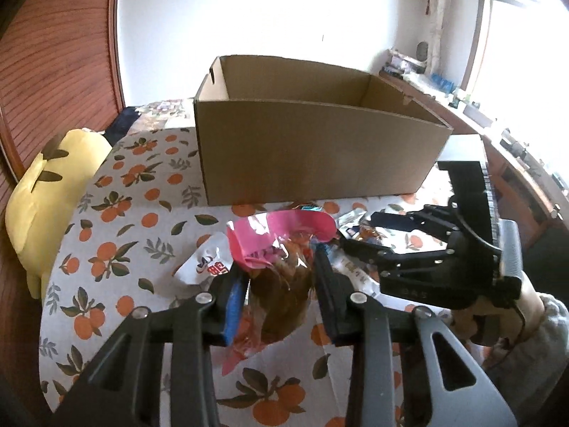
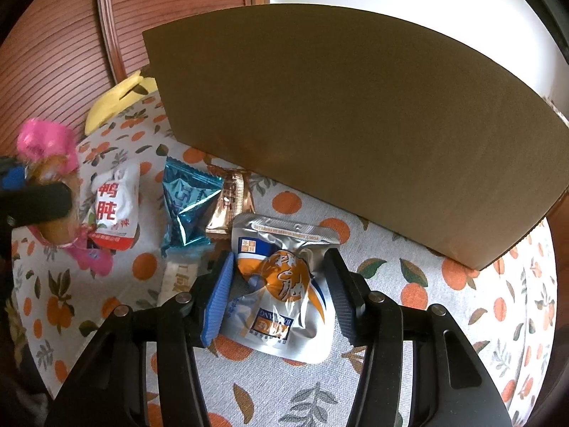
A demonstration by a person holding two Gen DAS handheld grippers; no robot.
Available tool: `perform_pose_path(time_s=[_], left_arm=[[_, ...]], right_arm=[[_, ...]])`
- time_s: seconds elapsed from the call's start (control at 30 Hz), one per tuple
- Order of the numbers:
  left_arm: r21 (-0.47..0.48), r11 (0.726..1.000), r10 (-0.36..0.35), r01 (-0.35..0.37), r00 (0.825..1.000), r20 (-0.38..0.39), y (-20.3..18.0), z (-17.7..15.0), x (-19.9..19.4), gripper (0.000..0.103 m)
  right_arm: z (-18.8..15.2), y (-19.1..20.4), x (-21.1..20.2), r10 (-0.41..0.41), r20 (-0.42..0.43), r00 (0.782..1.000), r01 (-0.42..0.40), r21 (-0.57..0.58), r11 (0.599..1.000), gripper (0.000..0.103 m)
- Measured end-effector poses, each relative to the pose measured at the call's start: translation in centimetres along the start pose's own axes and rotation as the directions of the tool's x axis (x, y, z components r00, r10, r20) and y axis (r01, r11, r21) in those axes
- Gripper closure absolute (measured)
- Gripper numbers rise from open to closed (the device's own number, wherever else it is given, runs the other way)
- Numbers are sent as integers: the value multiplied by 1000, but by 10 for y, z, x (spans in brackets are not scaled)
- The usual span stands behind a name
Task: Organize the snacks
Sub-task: 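Grasp the pink-and-brown bread packet with the left tool while the right tool grasps the silver-orange pouch, then lift both held packets and carry them over the cardboard box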
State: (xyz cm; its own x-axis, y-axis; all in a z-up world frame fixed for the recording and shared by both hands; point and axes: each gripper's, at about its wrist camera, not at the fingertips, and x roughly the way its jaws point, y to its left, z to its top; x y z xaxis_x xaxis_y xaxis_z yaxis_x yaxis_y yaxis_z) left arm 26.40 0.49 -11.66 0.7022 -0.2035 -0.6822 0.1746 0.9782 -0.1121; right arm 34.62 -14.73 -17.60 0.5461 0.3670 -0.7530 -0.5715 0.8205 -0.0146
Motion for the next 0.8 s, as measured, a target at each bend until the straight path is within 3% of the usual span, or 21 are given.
perform_pose_path(time_s=[0.13,0.33,0.57,0.8], left_arm=[[14,1000,15,-15,1000,7,-2,-7,0,69],[-8,1000,-19,19,999,32,3,-10,-6,70],[-9,999,-44,45,998,51,1,-11,-12,70],[-4,998,-67,67,995,79,-4,-5,-20,70]], right_arm=[[1,7,0,-22,1,1000,22,-31,999,57],[-2,8,-3,-43,12,999,44,-24,999,64],[-2,-4,-23,28,43,999,-31,64,997,65],[-3,-3,-54,4,82,997,-8,52,999,65]])
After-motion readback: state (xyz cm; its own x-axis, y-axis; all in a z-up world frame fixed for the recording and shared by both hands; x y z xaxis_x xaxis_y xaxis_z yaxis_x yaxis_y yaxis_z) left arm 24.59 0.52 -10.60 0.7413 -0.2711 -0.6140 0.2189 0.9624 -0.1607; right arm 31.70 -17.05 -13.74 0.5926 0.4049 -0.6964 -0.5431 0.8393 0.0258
